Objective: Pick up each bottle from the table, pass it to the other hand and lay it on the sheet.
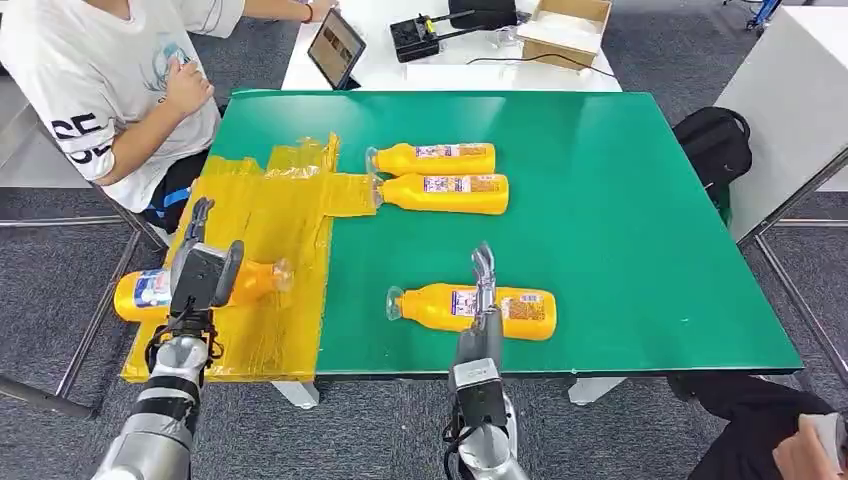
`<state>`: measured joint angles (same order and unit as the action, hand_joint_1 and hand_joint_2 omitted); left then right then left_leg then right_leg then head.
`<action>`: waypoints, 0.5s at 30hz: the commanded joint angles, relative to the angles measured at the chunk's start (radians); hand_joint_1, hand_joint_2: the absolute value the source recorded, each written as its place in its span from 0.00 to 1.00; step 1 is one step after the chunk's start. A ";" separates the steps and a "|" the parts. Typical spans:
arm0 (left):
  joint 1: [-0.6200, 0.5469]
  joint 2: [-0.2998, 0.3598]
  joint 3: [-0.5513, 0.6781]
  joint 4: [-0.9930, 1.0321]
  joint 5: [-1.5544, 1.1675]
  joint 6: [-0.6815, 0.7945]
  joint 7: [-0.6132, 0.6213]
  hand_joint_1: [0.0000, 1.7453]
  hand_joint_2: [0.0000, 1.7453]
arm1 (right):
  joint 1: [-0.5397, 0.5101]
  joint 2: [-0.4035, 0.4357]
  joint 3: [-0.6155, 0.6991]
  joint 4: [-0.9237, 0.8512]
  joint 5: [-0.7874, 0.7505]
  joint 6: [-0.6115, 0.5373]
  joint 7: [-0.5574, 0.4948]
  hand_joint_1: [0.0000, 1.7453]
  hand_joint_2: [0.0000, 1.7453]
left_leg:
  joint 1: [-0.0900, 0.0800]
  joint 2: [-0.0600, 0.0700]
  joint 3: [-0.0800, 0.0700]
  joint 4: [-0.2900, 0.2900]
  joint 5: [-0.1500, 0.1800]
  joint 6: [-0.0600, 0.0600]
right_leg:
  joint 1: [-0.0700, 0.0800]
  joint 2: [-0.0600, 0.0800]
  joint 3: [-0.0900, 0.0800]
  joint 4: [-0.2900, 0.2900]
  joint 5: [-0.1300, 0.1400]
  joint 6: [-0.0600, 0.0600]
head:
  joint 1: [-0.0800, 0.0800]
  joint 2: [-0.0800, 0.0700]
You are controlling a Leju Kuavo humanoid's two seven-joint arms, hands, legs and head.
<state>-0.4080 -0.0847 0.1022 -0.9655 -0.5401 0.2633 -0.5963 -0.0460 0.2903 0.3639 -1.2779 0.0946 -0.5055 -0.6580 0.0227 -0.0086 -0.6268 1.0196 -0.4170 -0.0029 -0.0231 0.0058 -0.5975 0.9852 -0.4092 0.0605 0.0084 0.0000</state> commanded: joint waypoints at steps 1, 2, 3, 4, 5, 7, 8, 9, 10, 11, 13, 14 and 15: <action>0.000 -0.079 -0.006 -0.126 0.077 0.121 -0.020 0.00 0.00 | -0.023 -0.020 0.033 0.064 0.054 0.003 -0.007 0.00 0.00 | 0.001 -0.001 0.002 0.000 -0.001 0.002 | 0.001 -0.002 0.003 -0.001 -0.001 -0.002 | 0.000 0.000; 0.001 -0.081 -0.008 -0.127 0.088 0.129 -0.023 0.00 0.00 | -0.023 -0.024 0.035 0.058 0.062 0.008 0.003 0.00 1.00 | 0.000 -0.001 0.002 0.000 -0.002 0.002 | 0.001 -0.002 0.004 -0.001 -0.001 -0.003 | 0.000 0.000; 0.007 -0.089 -0.006 -0.130 0.132 0.127 -0.033 0.00 0.00 | -0.025 -0.044 0.045 0.035 0.113 0.017 0.016 0.00 1.00 | 0.000 -0.002 0.002 0.000 -0.001 0.002 | 0.001 -0.003 0.003 -0.001 -0.001 -0.002 | 0.000 0.000; 0.008 -0.103 0.003 -0.131 0.192 0.104 -0.031 0.00 0.00 | -0.023 -0.063 0.054 0.002 0.188 -0.004 -0.009 0.00 1.00 | 0.000 -0.001 0.003 0.000 -0.001 0.002 | 0.001 -0.003 0.005 -0.001 -0.002 -0.003 | 0.000 0.000; 0.015 -0.106 -0.022 -0.137 0.207 0.086 -0.039 0.00 1.00 | -0.031 -0.095 0.066 -0.013 0.307 -0.033 0.039 0.00 1.00 | 0.000 -0.001 0.002 -0.001 -0.001 0.002 | 0.000 -0.002 0.004 -0.001 -0.001 -0.002 | 0.000 0.000; 0.048 -0.119 -0.057 -0.162 0.196 0.122 -0.046 0.00 1.00 | -0.033 -0.122 0.030 -0.063 0.327 -0.005 0.084 0.00 1.00 | -0.001 -0.001 0.001 0.000 -0.001 0.002 | 0.000 -0.002 0.003 -0.001 -0.001 -0.002 | 0.000 0.000; 0.053 -0.120 -0.061 -0.165 0.196 0.125 -0.046 0.00 1.00 | -0.034 -0.124 0.024 -0.067 0.327 0.002 0.086 0.00 1.00 | -0.001 -0.001 0.001 -0.001 -0.001 0.002 | 0.000 -0.002 0.003 -0.001 -0.001 -0.001 | 0.000 0.000; 0.053 -0.120 -0.061 -0.165 0.196 0.125 -0.046 0.00 1.00 | -0.034 -0.124 0.024 -0.067 0.327 0.002 0.086 0.00 1.00 | -0.001 -0.001 0.001 -0.001 0.000 0.001 | 0.000 -0.002 0.002 -0.001 0.000 -0.001 | 0.000 0.000; 0.054 -0.117 -0.060 -0.165 0.196 0.125 -0.046 0.00 1.00 | -0.032 -0.122 0.024 -0.066 0.327 0.002 0.086 0.00 1.00 | -0.001 -0.002 0.002 -0.001 -0.001 0.002 | 0.000 -0.003 0.004 -0.002 -0.001 -0.002 | 0.000 0.000; 0.072 -0.125 -0.068 -0.184 0.227 0.099 -0.033 0.00 1.00 | -0.038 -0.126 0.008 -0.063 0.341 0.012 0.101 0.00 1.00 | -0.001 -0.002 0.004 -0.001 -0.002 0.003 | 0.001 -0.004 0.006 -0.002 -0.002 -0.003 | 0.000 0.000; 0.125 -0.144 -0.098 -0.212 0.272 0.062 0.002 0.00 1.00 | -0.061 -0.166 -0.034 -0.071 0.421 0.033 0.212 0.00 1.00 | -0.001 0.000 0.003 -0.001 -0.002 0.002 | 0.000 -0.002 0.005 -0.002 -0.001 -0.003 | 0.000 0.000; 0.152 -0.143 -0.125 -0.223 0.263 0.064 -0.003 0.00 1.00 | -0.078 -0.189 -0.049 -0.074 0.437 0.058 0.238 0.00 1.00 | -0.001 0.000 0.002 -0.001 -0.001 0.002 | 0.000 -0.001 0.004 -0.002 -0.001 -0.002 | 0.000 0.000; 0.180 -0.145 -0.156 -0.233 0.228 0.083 -0.019 0.00 1.00 | -0.097 -0.205 -0.081 -0.076 0.457 0.057 0.243 0.00 1.00 | -0.001 0.001 0.004 -0.001 -0.002 0.003 | 0.000 0.000 0.005 -0.003 -0.001 -0.002 | 0.000 0.000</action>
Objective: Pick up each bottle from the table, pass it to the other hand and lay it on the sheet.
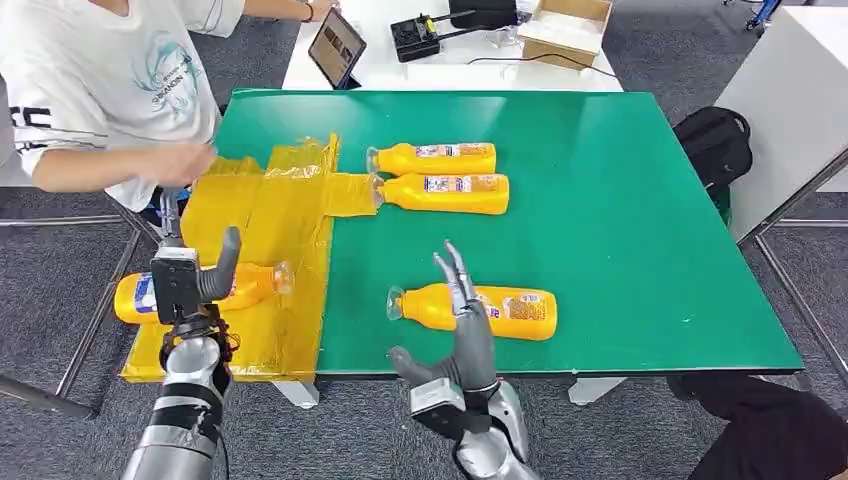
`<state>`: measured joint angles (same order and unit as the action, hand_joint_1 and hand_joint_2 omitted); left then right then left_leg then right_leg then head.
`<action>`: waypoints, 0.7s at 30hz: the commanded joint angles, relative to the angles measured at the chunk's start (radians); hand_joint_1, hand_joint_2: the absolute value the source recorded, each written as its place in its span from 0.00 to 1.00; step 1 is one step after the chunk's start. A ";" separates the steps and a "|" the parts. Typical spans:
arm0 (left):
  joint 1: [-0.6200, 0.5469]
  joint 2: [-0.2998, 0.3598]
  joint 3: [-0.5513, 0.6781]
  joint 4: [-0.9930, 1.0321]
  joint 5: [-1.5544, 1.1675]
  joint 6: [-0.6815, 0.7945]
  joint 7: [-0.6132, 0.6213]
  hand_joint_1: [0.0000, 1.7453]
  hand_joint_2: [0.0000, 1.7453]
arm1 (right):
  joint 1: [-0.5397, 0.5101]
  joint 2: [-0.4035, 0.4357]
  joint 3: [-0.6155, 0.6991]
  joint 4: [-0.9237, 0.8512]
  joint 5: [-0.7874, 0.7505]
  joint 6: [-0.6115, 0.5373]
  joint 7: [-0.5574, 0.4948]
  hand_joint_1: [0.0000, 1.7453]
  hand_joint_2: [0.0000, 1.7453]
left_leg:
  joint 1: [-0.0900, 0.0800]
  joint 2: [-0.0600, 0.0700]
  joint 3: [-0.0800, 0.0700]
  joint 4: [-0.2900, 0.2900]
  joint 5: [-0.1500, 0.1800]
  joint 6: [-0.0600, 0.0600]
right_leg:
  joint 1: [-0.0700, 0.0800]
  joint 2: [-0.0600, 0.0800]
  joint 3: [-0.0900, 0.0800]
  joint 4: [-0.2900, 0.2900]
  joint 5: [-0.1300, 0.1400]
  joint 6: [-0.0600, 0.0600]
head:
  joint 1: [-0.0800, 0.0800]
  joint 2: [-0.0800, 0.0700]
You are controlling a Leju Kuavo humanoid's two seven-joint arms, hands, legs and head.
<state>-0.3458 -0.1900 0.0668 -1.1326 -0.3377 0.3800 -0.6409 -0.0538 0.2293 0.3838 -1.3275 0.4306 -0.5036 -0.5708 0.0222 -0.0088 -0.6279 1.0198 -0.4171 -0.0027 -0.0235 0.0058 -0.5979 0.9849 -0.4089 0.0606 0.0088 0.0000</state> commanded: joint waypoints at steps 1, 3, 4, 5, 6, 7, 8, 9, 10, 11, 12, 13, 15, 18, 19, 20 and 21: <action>0.135 -0.046 -0.139 -0.068 0.015 -0.030 0.024 0.00 1.00 | -0.107 -0.160 -0.110 -0.015 0.162 0.067 0.176 0.00 1.00 | -0.001 0.001 0.004 -0.002 -0.001 0.003 | -0.001 0.000 0.004 -0.002 -0.001 -0.002 | -0.001 0.000; 0.157 -0.050 -0.173 -0.072 -0.001 -0.023 0.025 0.00 1.00 | -0.135 -0.170 -0.141 0.012 0.197 0.121 0.221 0.00 1.00 | -0.001 0.000 0.005 -0.001 -0.001 0.003 | 0.000 -0.002 0.006 -0.003 -0.001 -0.002 | -0.001 0.000; 0.164 -0.051 -0.180 -0.078 -0.002 -0.024 0.025 0.00 1.00 | -0.144 -0.170 -0.148 0.030 0.207 0.140 0.236 0.00 1.00 | -0.001 -0.001 0.002 -0.001 -0.001 0.002 | 0.000 -0.002 0.003 -0.002 -0.001 -0.001 | 0.000 0.000; 0.168 -0.052 -0.182 -0.083 -0.002 -0.025 0.025 0.00 1.00 | -0.149 -0.170 -0.150 0.038 0.209 0.146 0.240 0.00 1.00 | -0.001 0.000 0.003 0.000 -0.001 0.003 | 0.000 -0.002 0.004 -0.002 -0.001 -0.002 | 0.000 0.000; 0.181 -0.054 -0.183 -0.104 0.012 -0.038 0.035 0.00 1.00 | -0.167 -0.188 -0.137 0.080 0.254 0.218 0.332 0.00 1.00 | -0.001 0.000 0.002 0.000 -0.001 0.002 | 0.000 -0.001 0.002 -0.001 0.000 -0.001 | -0.001 0.000; 0.190 -0.051 -0.186 -0.117 0.005 -0.031 0.032 0.00 1.00 | -0.176 -0.193 -0.136 0.106 0.241 0.262 0.355 0.00 1.00 | -0.001 0.002 0.004 -0.001 -0.002 0.003 | 0.000 0.000 0.005 -0.002 -0.001 -0.002 | 0.000 0.000; 0.200 -0.045 -0.190 -0.134 -0.005 -0.029 0.031 0.00 1.00 | -0.187 -0.194 -0.137 0.144 0.231 0.284 0.367 0.00 1.00 | -0.001 0.001 0.003 -0.001 -0.001 0.002 | 0.000 0.000 0.003 -0.002 0.000 -0.002 | 0.000 0.000; 0.208 -0.043 -0.186 -0.139 -0.007 -0.031 0.034 0.00 1.00 | -0.191 -0.202 -0.129 0.172 0.229 0.310 0.381 0.00 1.00 | -0.001 0.002 0.005 -0.001 -0.002 0.002 | 0.000 0.000 0.005 -0.002 -0.001 -0.003 | -0.001 0.000; 0.212 -0.042 -0.185 -0.138 -0.006 -0.032 0.033 0.00 1.00 | -0.187 -0.206 -0.130 0.174 0.230 0.308 0.379 0.00 1.00 | -0.001 0.002 0.004 -0.001 -0.001 0.002 | 0.000 0.000 0.004 -0.002 0.000 -0.002 | -0.001 0.000; 0.214 -0.041 -0.180 -0.136 -0.005 -0.033 0.033 0.00 1.00 | -0.188 -0.204 -0.129 0.190 0.228 0.308 0.376 0.00 1.00 | 0.000 0.002 0.003 -0.001 -0.001 0.001 | 0.001 0.001 0.004 -0.002 0.000 -0.002 | -0.001 0.000; 0.214 -0.041 -0.180 -0.136 -0.005 -0.033 0.033 0.00 1.00 | -0.188 -0.204 -0.129 0.190 0.228 0.308 0.376 0.00 1.00 | 0.000 0.002 0.005 -0.002 -0.002 0.002 | 0.001 0.000 0.006 -0.003 -0.001 -0.003 | -0.001 0.000; 0.214 -0.041 -0.180 -0.136 -0.005 -0.033 0.033 0.00 1.00 | -0.188 -0.204 -0.129 0.190 0.228 0.308 0.376 0.00 1.00 | 0.000 0.001 0.004 -0.001 -0.002 0.001 | 0.001 0.000 0.004 -0.002 -0.001 -0.002 | -0.001 0.000; 0.209 -0.044 -0.172 -0.124 -0.007 -0.036 0.032 0.00 1.00 | -0.198 -0.209 -0.113 0.215 0.243 0.335 0.406 0.00 1.00 | 0.000 0.001 0.005 -0.001 -0.002 0.002 | 0.001 0.000 0.005 -0.002 -0.001 -0.003 | -0.001 0.000; 0.210 -0.042 -0.169 -0.113 -0.012 -0.043 0.030 0.00 1.00 | -0.220 -0.209 -0.092 0.268 0.246 0.363 0.422 0.00 1.00 | 0.000 0.002 0.003 -0.001 -0.002 0.002 | 0.000 0.001 0.003 -0.001 0.000 -0.002 | -0.001 0.000; 0.210 -0.043 -0.168 -0.111 -0.011 -0.044 0.030 0.00 1.00 | -0.222 -0.209 -0.091 0.273 0.245 0.365 0.423 0.00 1.00 | 0.000 0.002 0.003 -0.001 -0.001 0.001 | 0.000 0.001 0.003 -0.001 0.000 -0.001 | -0.001 0.000; 0.208 -0.043 -0.169 -0.103 -0.013 -0.047 0.030 0.00 1.00 | -0.226 -0.208 -0.087 0.290 0.244 0.370 0.424 0.00 1.00 | 0.000 0.003 0.005 -0.001 -0.002 0.002 | 0.000 0.001 0.004 -0.002 0.000 -0.002 | -0.001 0.000; 0.205 -0.038 -0.177 -0.094 -0.047 -0.021 0.026 0.00 1.00 | -0.231 -0.209 -0.076 0.308 0.244 0.379 0.424 0.00 1.00 | -0.001 0.002 0.005 -0.001 -0.002 0.002 | 0.000 0.001 0.005 -0.002 0.000 -0.003 | -0.001 0.000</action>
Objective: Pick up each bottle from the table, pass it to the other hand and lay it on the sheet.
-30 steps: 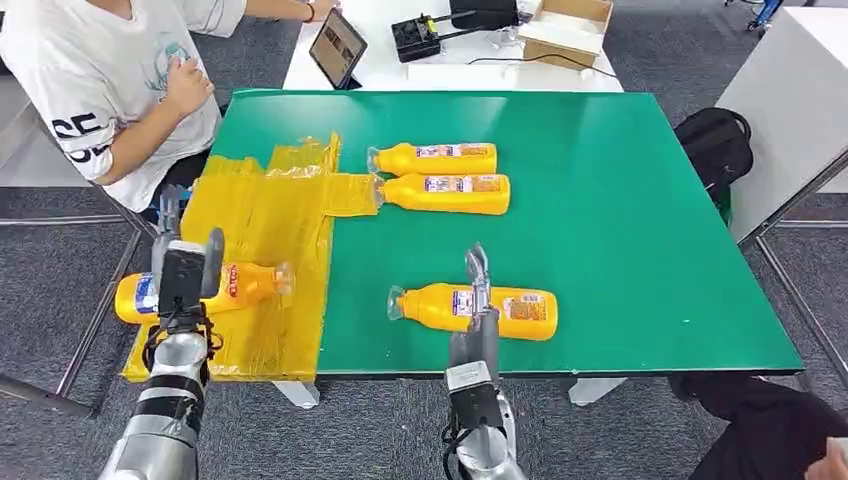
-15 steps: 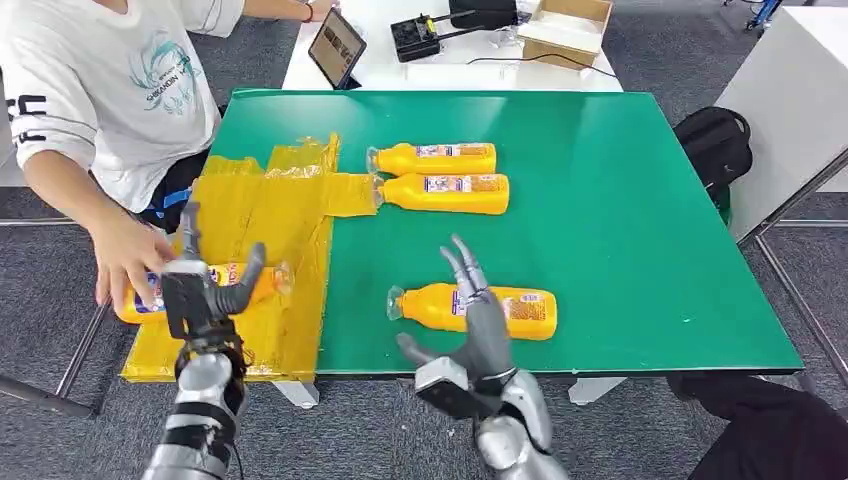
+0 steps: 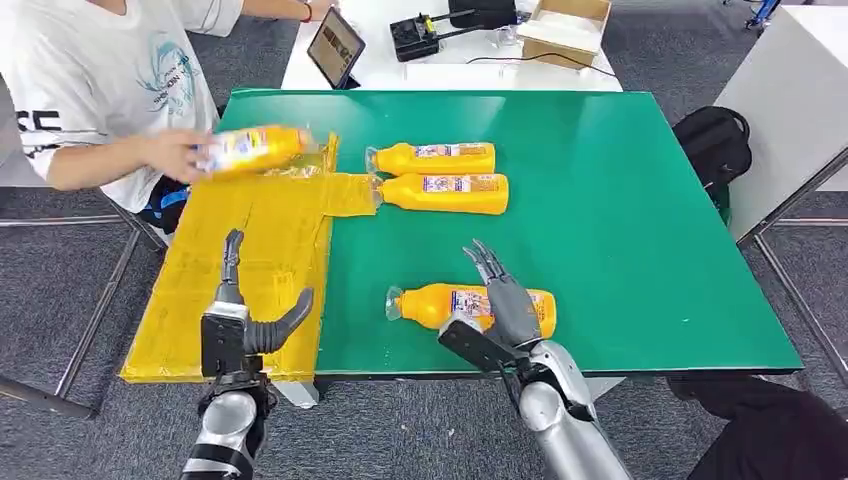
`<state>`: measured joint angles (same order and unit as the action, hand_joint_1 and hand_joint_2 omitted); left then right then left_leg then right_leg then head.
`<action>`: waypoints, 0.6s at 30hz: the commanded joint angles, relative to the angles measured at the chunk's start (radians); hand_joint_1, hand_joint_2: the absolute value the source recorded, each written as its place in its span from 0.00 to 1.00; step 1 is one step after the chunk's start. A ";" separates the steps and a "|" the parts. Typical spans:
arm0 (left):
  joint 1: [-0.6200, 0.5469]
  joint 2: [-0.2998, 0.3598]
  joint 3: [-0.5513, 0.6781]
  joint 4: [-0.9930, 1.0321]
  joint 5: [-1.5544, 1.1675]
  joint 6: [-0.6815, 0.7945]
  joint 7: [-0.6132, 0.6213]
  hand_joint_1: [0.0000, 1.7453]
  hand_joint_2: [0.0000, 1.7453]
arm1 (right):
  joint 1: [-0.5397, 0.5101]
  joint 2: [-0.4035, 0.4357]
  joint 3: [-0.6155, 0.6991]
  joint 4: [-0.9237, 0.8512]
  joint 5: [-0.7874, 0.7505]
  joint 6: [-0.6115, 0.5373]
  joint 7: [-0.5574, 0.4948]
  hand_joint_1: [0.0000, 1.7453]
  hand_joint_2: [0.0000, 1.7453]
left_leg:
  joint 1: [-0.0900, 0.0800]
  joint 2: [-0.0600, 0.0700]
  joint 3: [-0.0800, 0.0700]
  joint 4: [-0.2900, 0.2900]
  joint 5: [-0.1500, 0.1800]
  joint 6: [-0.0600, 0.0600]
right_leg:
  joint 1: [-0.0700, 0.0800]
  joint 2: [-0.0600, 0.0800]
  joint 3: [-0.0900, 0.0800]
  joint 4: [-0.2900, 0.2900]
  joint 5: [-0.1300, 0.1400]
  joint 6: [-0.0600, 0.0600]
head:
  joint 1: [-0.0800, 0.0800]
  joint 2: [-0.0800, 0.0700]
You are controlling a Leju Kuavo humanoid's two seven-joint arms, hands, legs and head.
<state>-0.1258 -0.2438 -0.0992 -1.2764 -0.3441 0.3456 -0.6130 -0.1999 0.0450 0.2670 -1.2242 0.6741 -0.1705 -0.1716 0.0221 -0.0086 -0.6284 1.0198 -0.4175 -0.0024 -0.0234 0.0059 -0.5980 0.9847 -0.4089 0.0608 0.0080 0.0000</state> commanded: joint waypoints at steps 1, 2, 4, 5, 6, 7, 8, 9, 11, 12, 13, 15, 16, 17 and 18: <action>-0.017 0.016 -0.012 0.054 -0.048 0.018 -0.002 0.00 1.00 | -0.085 -0.026 0.051 0.209 0.001 0.054 0.024 0.00 1.00 | 0.000 0.002 0.004 -0.001 -0.001 0.001 | 0.001 0.001 0.004 -0.002 0.000 -0.002 | 0.000 0.000; -0.019 0.016 -0.011 0.059 -0.048 0.014 -0.002 0.00 1.00 | -0.087 -0.031 0.064 0.213 0.004 0.062 0.023 0.00 1.00 | 0.000 0.001 0.003 -0.001 -0.001 0.001 | 0.000 0.001 0.003 -0.001 0.000 -0.002 | 0.000 0.000; -0.031 0.019 -0.007 0.081 -0.045 0.009 0.004 0.00 1.00 | -0.093 -0.038 0.089 0.231 0.005 0.081 0.022 0.00 1.00 | 0.000 0.002 0.006 -0.002 -0.001 0.002 | 0.001 0.001 0.006 -0.002 -0.001 -0.004 | 0.000 0.000; -0.033 0.020 -0.007 0.084 -0.045 0.008 0.005 0.00 1.00 | -0.094 -0.039 0.091 0.233 0.005 0.083 0.023 0.00 1.00 | 0.000 0.002 0.005 -0.002 -0.001 0.001 | 0.000 0.001 0.004 -0.002 0.000 -0.003 | 0.000 0.000; -0.033 0.020 -0.007 0.084 -0.045 0.008 0.005 0.00 1.00 | -0.094 -0.039 0.091 0.233 0.005 0.083 0.023 0.00 1.00 | 0.000 0.002 0.006 -0.002 -0.001 0.001 | 0.001 0.001 0.005 -0.002 -0.001 -0.003 | 0.000 0.000; -0.033 0.021 -0.006 0.084 -0.045 0.008 0.005 0.00 1.00 | -0.095 -0.041 0.090 0.234 0.005 0.083 0.022 0.00 1.00 | 0.000 0.001 0.004 -0.001 -0.001 0.001 | 0.000 0.000 0.004 -0.001 0.000 -0.002 | 0.000 0.000; -0.033 0.021 -0.006 0.084 -0.045 0.008 0.005 0.00 1.00 | -0.095 -0.041 0.090 0.234 0.005 0.083 0.022 0.00 1.00 | 0.000 0.002 0.006 -0.002 -0.001 0.001 | 0.001 0.001 0.005 -0.002 -0.001 -0.003 | 0.000 0.000; -0.033 0.021 -0.006 0.084 -0.045 0.008 0.005 0.00 1.00 | -0.095 -0.041 0.090 0.234 0.005 0.083 0.022 0.00 1.00 | 0.000 0.001 0.003 -0.001 -0.001 0.001 | 0.000 0.000 0.003 -0.001 0.000 -0.002 | 0.000 0.000; -0.035 0.020 -0.006 0.088 -0.045 0.007 0.005 0.00 1.00 | -0.099 -0.043 0.093 0.239 0.005 0.086 0.024 0.00 1.00 | 0.000 0.002 0.005 -0.001 -0.001 0.002 | 0.000 0.000 0.005 -0.001 -0.001 -0.003 | 0.000 0.000; -0.037 0.018 -0.004 0.093 -0.042 0.003 0.008 0.00 1.00 | -0.105 -0.046 0.097 0.247 0.005 0.086 0.032 0.00 1.00 | 0.000 0.001 0.003 -0.001 -0.001 0.001 | 0.000 0.000 0.003 -0.001 0.000 -0.002 | 0.000 0.000; -0.038 0.017 -0.004 0.098 -0.040 -0.002 0.010 0.00 1.00 | -0.112 -0.050 0.099 0.255 0.009 0.083 0.044 0.00 1.00 | 0.000 0.002 0.005 -0.001 -0.002 0.002 | 0.001 0.000 0.005 -0.001 -0.001 -0.003 | 0.000 0.000; -0.038 0.016 -0.007 0.109 -0.039 -0.010 0.011 0.00 1.00 | -0.125 -0.060 0.101 0.271 0.023 0.072 0.059 0.00 1.00 | 0.000 0.001 0.004 -0.001 -0.001 0.002 | 0.000 0.000 0.004 -0.001 0.000 -0.002 | 0.000 0.000; -0.038 0.015 -0.007 0.111 -0.037 -0.011 0.013 0.00 1.00 | -0.131 -0.065 0.101 0.279 0.025 0.076 0.064 0.00 1.00 | -0.001 0.001 0.003 -0.001 0.000 0.001 | 0.000 0.000 0.003 -0.001 0.000 -0.002 | 0.000 0.000; -0.038 0.014 -0.005 0.116 -0.032 -0.014 0.016 0.00 1.00 | -0.137 -0.069 0.100 0.289 0.026 0.082 0.069 0.00 1.00 | -0.001 0.001 0.005 -0.001 -0.001 0.002 | 0.000 0.000 0.004 -0.002 0.000 -0.003 | 0.000 0.000; -0.039 0.015 -0.002 0.120 -0.028 -0.015 0.018 0.00 1.00 | -0.141 -0.073 0.098 0.295 0.029 0.082 0.076 0.00 1.00 | 0.000 0.000 0.003 -0.001 0.000 0.001 | 0.000 -0.001 0.003 -0.001 0.000 -0.002 | 0.000 0.000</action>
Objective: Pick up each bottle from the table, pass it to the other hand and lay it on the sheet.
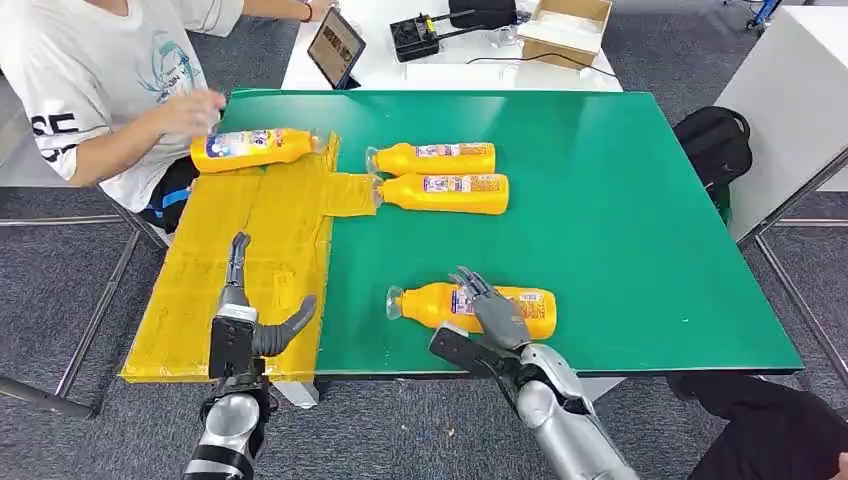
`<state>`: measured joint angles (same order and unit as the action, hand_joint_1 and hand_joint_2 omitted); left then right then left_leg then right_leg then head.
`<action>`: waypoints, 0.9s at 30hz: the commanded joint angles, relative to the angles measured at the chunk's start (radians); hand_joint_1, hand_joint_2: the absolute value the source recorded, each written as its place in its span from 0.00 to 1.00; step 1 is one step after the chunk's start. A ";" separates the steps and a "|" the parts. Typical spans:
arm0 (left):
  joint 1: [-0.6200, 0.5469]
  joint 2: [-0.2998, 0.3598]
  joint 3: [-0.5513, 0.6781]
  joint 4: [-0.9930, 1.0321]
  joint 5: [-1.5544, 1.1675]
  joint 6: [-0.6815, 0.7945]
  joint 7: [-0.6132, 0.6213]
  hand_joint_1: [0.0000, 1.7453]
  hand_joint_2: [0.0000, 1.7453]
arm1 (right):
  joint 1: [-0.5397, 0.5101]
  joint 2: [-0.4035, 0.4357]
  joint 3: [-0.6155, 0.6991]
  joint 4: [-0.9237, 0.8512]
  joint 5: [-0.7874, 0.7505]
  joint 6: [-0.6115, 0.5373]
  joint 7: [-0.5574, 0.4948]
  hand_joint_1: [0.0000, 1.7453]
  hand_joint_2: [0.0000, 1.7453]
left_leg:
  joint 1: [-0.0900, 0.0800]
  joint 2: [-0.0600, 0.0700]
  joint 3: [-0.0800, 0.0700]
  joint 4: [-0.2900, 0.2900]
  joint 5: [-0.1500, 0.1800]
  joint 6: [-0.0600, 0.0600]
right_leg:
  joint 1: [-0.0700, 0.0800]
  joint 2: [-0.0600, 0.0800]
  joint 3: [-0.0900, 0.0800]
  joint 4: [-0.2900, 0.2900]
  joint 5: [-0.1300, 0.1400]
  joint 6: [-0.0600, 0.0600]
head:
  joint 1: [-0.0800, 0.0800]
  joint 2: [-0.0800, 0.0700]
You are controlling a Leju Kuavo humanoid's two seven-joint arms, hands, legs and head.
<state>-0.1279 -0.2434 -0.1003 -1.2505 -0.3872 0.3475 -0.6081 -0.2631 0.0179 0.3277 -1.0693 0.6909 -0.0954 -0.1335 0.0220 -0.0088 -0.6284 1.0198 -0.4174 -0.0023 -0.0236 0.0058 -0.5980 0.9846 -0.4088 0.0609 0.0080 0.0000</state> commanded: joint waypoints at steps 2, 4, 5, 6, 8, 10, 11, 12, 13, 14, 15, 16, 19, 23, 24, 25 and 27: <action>-0.036 0.020 0.003 0.101 0.009 -0.010 0.011 0.00 1.00 | -0.079 -0.053 0.038 0.134 0.021 0.004 0.046 0.00 1.00 | 0.000 0.001 0.005 -0.002 -0.001 0.002 | 0.001 -0.001 0.005 -0.002 -0.001 -0.003 | 0.000 0.000; -0.037 0.021 0.011 0.114 -0.002 0.006 0.008 0.00 1.00 | -0.076 -0.056 0.039 0.116 0.041 -0.015 0.058 0.00 1.00 | 0.000 0.001 0.005 -0.002 -0.001 0.002 | 0.001 -0.001 0.005 -0.002 -0.001 -0.003 | 0.000 0.000; -0.037 0.024 0.014 0.122 -0.001 0.002 0.008 0.00 1.00 | -0.078 -0.060 0.038 0.104 0.041 -0.009 0.059 0.00 1.00 | 0.000 0.000 0.004 -0.001 -0.001 0.001 | 0.000 -0.001 0.004 -0.001 -0.001 -0.003 | 0.000 0.000; -0.039 0.024 0.018 0.130 0.000 -0.002 0.008 0.00 1.00 | -0.077 -0.063 0.037 0.089 0.046 -0.017 0.058 0.00 1.00 | 0.000 0.000 0.003 -0.001 0.000 0.001 | 0.000 -0.001 0.003 -0.001 0.000 -0.002 | 0.000 0.000; -0.041 0.022 0.025 0.146 -0.002 -0.002 0.007 0.00 1.00 | -0.081 -0.068 0.036 0.080 0.046 -0.012 0.058 0.00 1.00 | -0.001 0.001 0.003 -0.001 0.000 0.001 | 0.000 0.000 0.003 -0.001 0.000 -0.002 | 0.000 0.000; -0.042 0.019 0.034 0.163 0.000 -0.005 0.004 0.00 1.00 | -0.081 -0.077 0.036 0.075 0.049 0.000 0.066 0.00 1.00 | -0.001 0.001 0.005 -0.001 -0.001 0.002 | 0.000 0.000 0.005 -0.001 -0.001 -0.003 | 0.000 0.000; -0.041 0.018 0.036 0.165 0.000 -0.007 0.004 0.00 1.00 | -0.080 -0.081 0.037 0.075 0.050 0.006 0.071 0.00 1.00 | -0.001 0.000 0.002 -0.001 0.000 0.001 | 0.000 0.000 0.002 -0.001 0.000 -0.001 | 0.000 0.000; -0.040 0.019 0.037 0.166 -0.001 -0.005 0.003 0.00 1.00 | -0.080 -0.087 0.037 0.081 0.049 0.017 0.080 0.00 1.00 | -0.001 0.000 0.003 -0.001 0.000 0.001 | 0.000 -0.001 0.003 -0.001 0.000 -0.002 | 0.000 0.000; -0.040 0.019 0.039 0.167 -0.002 -0.007 0.002 0.00 1.00 | -0.080 -0.097 0.043 0.084 0.050 0.028 0.081 0.00 1.00 | -0.001 0.001 0.004 -0.001 -0.001 0.001 | 0.000 0.000 0.004 -0.001 -0.001 -0.002 | 0.000 0.000; -0.040 0.020 0.039 0.167 -0.002 -0.007 0.002 0.00 1.00 | -0.078 -0.099 0.042 0.086 0.050 0.028 0.081 0.00 1.00 | -0.001 0.000 0.003 -0.001 -0.001 0.001 | 0.000 -0.001 0.003 -0.001 -0.001 -0.002 | 0.000 0.000; -0.041 0.021 0.039 0.168 -0.002 -0.011 0.002 0.00 1.00 | -0.081 -0.106 0.043 0.097 0.034 0.056 0.074 0.00 1.00 | 0.000 0.000 0.004 -0.001 -0.001 0.001 | 0.000 -0.001 0.004 -0.001 -0.001 -0.003 | 0.000 0.000; -0.042 0.021 0.039 0.170 -0.002 -0.011 0.003 0.00 1.00 | -0.082 -0.112 0.046 0.101 0.032 0.060 0.074 0.00 1.00 | 0.000 0.000 0.003 -0.001 -0.001 0.001 | 0.000 -0.001 0.004 -0.001 -0.001 -0.002 | 0.000 0.000; -0.043 0.021 0.039 0.171 -0.002 -0.011 0.003 0.00 1.00 | -0.082 -0.116 0.044 0.104 0.030 0.062 0.072 0.00 1.00 | 0.000 -0.001 0.004 -0.001 -0.001 0.001 | 0.000 -0.001 0.004 -0.001 -0.001 -0.002 | 0.000 0.000; -0.042 0.021 0.039 0.176 -0.002 -0.012 0.008 0.00 1.00 | -0.088 -0.128 0.060 0.120 0.028 0.081 0.091 0.00 1.00 | 0.000 0.000 0.004 -0.001 -0.001 0.001 | 0.000 -0.001 0.004 -0.001 -0.001 -0.002 | 0.000 0.000; -0.042 0.021 0.038 0.179 -0.003 -0.012 0.008 0.00 1.00 | -0.091 -0.133 0.058 0.130 0.023 0.089 0.099 0.00 1.00 | 0.000 0.000 0.003 -0.001 0.000 0.001 | 0.000 -0.001 0.003 -0.001 0.000 -0.002 | 0.000 0.000; -0.042 0.022 0.038 0.182 -0.001 -0.013 0.008 0.00 1.00 | -0.096 -0.139 0.060 0.143 0.016 0.102 0.109 0.00 1.00 | 0.000 0.000 0.005 -0.002 -0.001 0.002 | 0.001 -0.001 0.005 -0.002 -0.001 -0.003 | 0.000 0.000; -0.043 0.022 0.035 0.189 0.001 -0.011 0.007 0.00 1.00 | -0.108 -0.150 0.059 0.173 0.002 0.112 0.120 0.00 1.00 | 0.000 0.000 0.004 -0.001 0.000 0.001 | 0.000 -0.001 0.004 -0.002 0.000 -0.002 | 0.000 0.000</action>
<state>-0.1334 -0.2388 -0.0736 -1.1475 -0.3887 0.3391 -0.6062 -0.3288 -0.0786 0.3410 -1.0277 0.7217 -0.0263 -0.0522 0.0219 -0.0088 -0.6276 1.0199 -0.4172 -0.0022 -0.0236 0.0058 -0.5970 0.9845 -0.4085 0.0611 0.0076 0.0000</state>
